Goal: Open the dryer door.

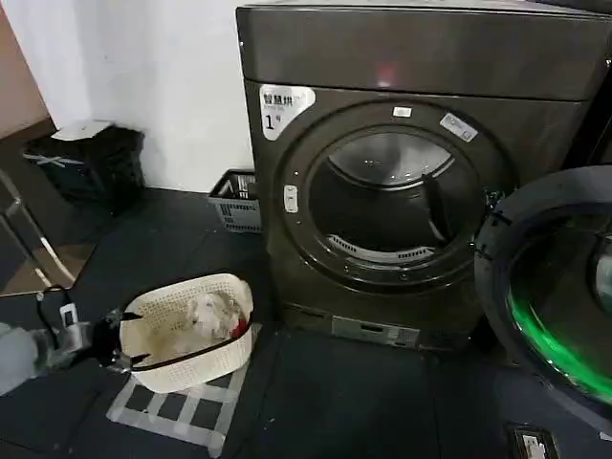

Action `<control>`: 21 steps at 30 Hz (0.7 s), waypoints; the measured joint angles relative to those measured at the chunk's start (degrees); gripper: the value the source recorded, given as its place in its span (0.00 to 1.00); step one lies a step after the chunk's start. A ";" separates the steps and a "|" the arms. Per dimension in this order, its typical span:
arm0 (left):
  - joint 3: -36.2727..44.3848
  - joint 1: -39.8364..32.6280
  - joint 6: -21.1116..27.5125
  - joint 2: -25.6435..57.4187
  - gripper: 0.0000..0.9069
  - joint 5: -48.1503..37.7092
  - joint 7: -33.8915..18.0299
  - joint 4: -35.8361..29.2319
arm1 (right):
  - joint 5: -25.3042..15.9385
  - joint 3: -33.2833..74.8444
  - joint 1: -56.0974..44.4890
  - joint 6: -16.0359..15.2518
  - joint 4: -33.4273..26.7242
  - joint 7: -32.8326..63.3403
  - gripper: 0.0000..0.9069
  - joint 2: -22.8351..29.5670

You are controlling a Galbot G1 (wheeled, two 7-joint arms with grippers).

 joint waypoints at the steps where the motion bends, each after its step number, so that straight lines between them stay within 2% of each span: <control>1: 0.04 0.06 0.00 -0.05 1.00 0.04 -0.01 0.01 | -0.01 0.01 0.00 0.00 0.04 0.00 1.00 0.03; 21: 0.02 -0.07 0.59 0.08 1.00 1.71 0.96 0.27 | -0.23 -0.28 0.46 0.10 0.41 -0.14 1.00 0.31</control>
